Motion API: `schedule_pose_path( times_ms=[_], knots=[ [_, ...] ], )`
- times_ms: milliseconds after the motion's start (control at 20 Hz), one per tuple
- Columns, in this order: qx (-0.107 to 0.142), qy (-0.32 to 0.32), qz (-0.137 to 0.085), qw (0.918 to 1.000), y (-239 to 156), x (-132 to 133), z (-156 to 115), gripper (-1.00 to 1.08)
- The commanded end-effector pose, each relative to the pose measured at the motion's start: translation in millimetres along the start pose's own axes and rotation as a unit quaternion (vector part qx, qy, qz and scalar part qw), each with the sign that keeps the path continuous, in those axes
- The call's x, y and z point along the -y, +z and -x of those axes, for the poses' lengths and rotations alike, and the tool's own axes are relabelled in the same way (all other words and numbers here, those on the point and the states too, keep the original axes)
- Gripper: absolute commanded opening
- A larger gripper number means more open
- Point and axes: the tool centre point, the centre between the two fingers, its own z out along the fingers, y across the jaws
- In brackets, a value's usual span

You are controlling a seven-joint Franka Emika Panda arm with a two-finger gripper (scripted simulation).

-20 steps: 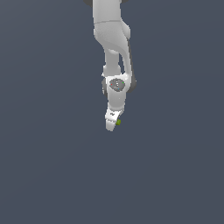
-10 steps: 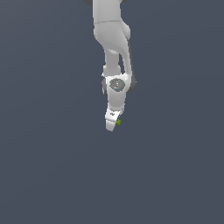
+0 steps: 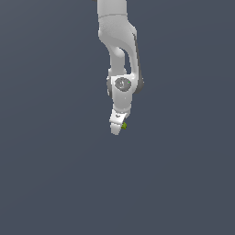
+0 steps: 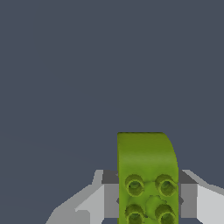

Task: Pick up the object and move it to a goal position.

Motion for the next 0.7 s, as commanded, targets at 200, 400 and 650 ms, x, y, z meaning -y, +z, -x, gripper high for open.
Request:
schedule_pose_path(
  times_ms=[200, 400, 650],
  knots=[
    [0.000, 0.000, 0.001, 1.0000, -36.0, 5.7, 3.8, -1.00],
    [0.001, 0.000, 0.000, 1.0000, -67.6, 11.0, 6.9, -1.00],
    [0.000, -0.001, 0.000, 1.0000, -111.3, 18.2, 10.5, -1.00]
  ],
)
